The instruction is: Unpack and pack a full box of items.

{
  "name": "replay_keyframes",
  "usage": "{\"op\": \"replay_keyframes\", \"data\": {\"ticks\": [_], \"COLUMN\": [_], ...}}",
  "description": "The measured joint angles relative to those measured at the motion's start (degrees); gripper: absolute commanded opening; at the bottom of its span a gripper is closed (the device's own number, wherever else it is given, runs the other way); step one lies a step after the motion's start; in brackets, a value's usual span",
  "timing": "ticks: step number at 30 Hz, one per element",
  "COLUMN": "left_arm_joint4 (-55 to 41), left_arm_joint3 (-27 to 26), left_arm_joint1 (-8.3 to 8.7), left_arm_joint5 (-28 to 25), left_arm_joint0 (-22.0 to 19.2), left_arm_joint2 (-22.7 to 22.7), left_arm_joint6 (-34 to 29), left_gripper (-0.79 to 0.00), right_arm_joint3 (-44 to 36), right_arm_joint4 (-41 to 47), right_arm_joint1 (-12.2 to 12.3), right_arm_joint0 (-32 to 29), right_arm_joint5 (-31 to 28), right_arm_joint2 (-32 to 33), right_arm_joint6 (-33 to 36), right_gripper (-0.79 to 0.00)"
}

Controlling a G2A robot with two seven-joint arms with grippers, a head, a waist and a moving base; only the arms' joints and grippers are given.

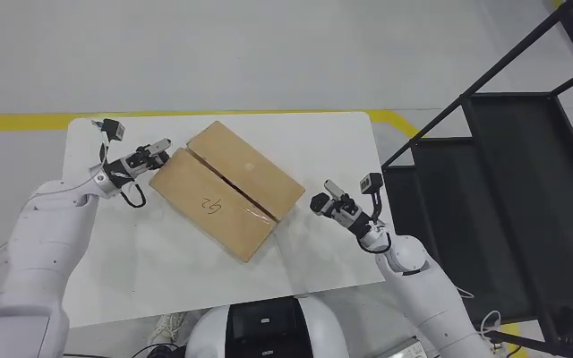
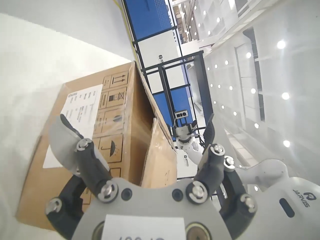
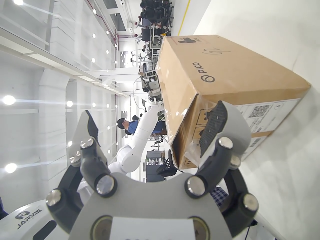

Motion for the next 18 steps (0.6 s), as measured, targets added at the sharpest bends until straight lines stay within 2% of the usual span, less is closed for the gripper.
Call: {"op": "replay_keyframes", "data": {"ticks": [8, 14, 18], "left_arm_joint4": [-2.02, -6.79, -7.72], "left_arm_joint3": [-6.05, -8.72, -10.01], "left_arm_joint1": [1.96, 3.35, 4.15], "left_arm_joint5": [6.36, 9.99, 10.65], "left_arm_joint0": [3.08, 4.03, 4.48], "left_arm_joint2": [1.28, 0.35, -0.21], "left_arm_joint6": [-6.35, -9.99, -10.62], "left_gripper": [0.000, 0.000, 0.000], "right_arm_joint3": [0.22, 0.01, -0.07], "right_arm_joint4": [2.00, 3.16, 3.11], "right_arm_joint1": [0.23, 0.20, 0.20], "right_arm_joint0": [-0.86, -1.14, -0.67], "right_arm_joint5": [-0.86, -1.28, -1.08], "right_arm_joint2": [1.72, 1.56, 1.28], "right_arm_joint6": [1.97, 3.51, 4.94], "right_gripper": [0.000, 0.000, 0.000]}}
